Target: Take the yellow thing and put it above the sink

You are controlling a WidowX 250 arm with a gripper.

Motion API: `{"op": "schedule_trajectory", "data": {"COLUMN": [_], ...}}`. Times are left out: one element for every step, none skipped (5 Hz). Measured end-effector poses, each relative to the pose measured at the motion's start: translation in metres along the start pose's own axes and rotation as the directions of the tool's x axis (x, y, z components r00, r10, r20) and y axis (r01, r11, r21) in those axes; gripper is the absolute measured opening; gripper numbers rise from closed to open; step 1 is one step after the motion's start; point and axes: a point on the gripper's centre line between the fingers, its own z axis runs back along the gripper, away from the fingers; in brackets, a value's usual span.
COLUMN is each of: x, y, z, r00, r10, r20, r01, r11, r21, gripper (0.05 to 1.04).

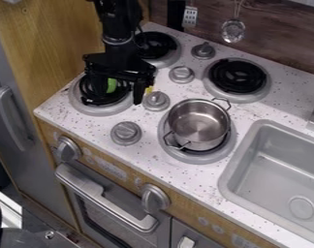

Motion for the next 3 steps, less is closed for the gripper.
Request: {"op": "schedule_trajectory", "data": {"x": [-0.007,0.012,0.046], "y": [-0.001,-0.008,-0.030], "z": [-0.011,-0.027,-0.036], "r00": [0.999,0.999,0.998], "r10": [-0.003,-0.020,-0.061], "r20": [-0.040,-0.046,-0.027], "r01": [0.004,0.020,0.060], "r11": [1.000,1.000,0.998], "r21": [0.003,0.002,-0.022], "gripper": [0.999,0.999,0.998]}}
